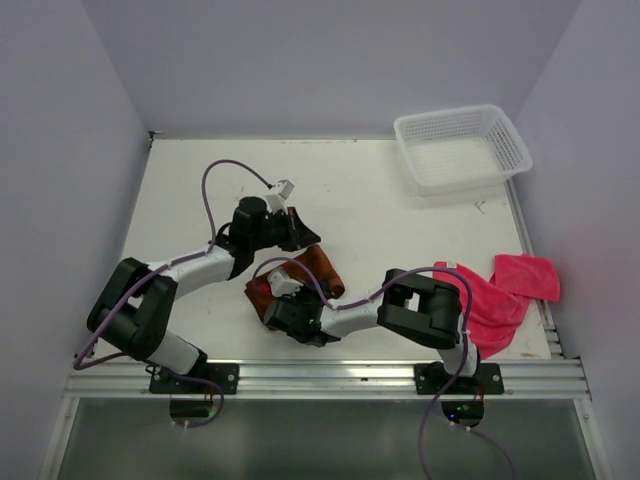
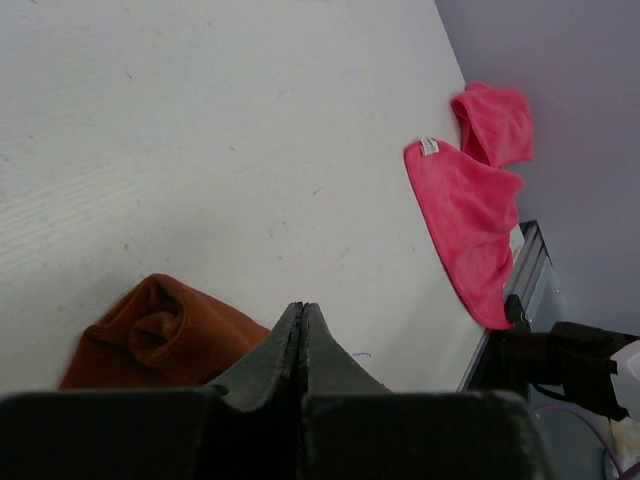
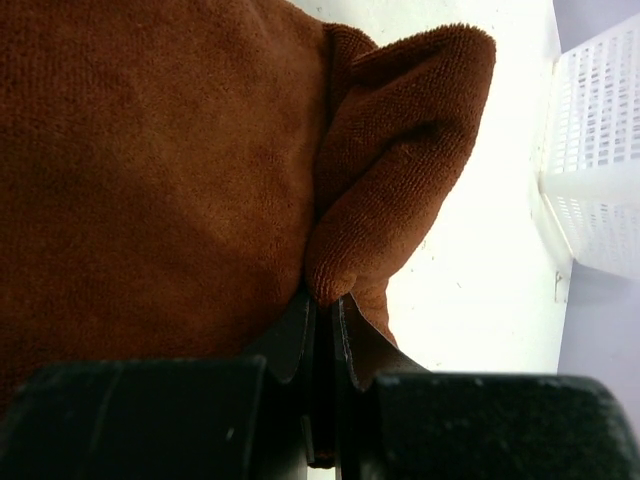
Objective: Roll the towels
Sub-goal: Roll the towel
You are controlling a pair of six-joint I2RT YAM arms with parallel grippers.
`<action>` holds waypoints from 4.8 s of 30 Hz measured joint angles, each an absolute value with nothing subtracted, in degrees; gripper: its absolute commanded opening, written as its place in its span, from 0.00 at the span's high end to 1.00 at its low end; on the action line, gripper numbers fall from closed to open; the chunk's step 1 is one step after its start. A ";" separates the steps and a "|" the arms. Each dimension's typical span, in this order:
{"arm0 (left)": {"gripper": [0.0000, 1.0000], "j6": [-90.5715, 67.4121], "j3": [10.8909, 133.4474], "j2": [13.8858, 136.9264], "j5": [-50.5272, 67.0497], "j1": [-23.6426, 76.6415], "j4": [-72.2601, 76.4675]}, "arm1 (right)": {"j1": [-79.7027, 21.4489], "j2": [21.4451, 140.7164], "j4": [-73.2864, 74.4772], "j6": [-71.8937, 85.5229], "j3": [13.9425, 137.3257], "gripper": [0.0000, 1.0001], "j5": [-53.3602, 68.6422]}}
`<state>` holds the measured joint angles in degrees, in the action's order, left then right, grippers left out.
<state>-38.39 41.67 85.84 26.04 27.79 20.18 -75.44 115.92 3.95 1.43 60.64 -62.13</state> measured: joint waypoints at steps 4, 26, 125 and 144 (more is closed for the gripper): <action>1.00 -37.65 41.67 89.58 31.48 28.64 23.40 | -75.42 116.01 4.97 1.50 61.10 1.00 -62.06; 1.00 -36.84 40.77 105.27 32.47 29.12 30.06 | -75.13 115.79 6.07 2.13 61.36 0.90 -61.41; 1.00 -33.30 49.58 86.06 13.02 19.94 4.05 | -65.34 85.08 -7.20 21.32 36.86 1.00 -33.23; 1.00 -33.36 46.96 79.68 13.58 21.15 3.66 | -83.37 114.78 9.96 10.26 61.60 1.00 -65.65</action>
